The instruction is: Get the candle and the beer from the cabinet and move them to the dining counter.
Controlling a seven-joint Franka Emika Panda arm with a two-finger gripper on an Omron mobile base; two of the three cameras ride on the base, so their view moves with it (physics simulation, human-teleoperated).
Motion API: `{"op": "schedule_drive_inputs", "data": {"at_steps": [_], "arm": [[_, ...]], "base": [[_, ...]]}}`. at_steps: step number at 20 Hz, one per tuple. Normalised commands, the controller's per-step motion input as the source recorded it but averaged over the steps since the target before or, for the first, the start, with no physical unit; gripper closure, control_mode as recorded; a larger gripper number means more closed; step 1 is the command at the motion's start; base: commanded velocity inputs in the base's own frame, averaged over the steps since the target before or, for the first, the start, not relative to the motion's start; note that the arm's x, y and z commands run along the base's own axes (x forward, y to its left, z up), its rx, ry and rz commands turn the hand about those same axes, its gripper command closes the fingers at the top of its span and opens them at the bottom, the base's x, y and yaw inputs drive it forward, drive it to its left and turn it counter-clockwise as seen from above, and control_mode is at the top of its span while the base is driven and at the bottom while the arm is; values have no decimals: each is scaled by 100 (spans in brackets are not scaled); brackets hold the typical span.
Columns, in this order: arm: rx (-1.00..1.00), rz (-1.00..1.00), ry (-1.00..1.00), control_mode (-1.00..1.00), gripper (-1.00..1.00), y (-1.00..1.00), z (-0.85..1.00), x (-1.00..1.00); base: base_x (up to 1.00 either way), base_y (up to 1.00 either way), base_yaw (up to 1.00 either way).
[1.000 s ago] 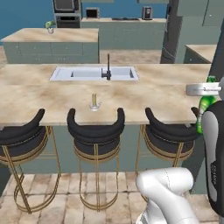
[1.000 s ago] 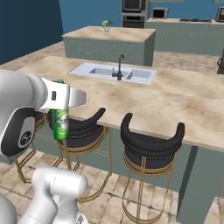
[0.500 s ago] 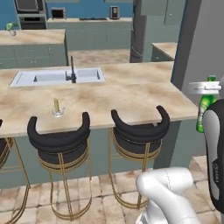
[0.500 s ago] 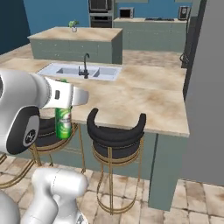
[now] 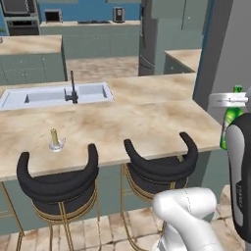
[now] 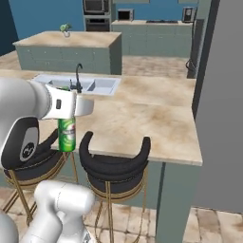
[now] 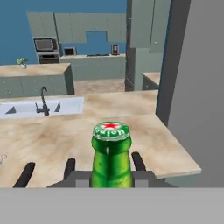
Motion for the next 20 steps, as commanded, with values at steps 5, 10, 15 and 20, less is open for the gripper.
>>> {"op": "schedule_drive_inputs", "data": {"at_steps": [5,10,15,20], "arm": [[0,0,0,100,100,0,0,0],[0,0,0,100,100,0,0,0],[0,13,0,-100,100,5,-24,77],[0,40,0,-100,100,6,-48,100]], "base": [[74,6,0],[71,6,0],[15,1,0],[0,0,0]]}}
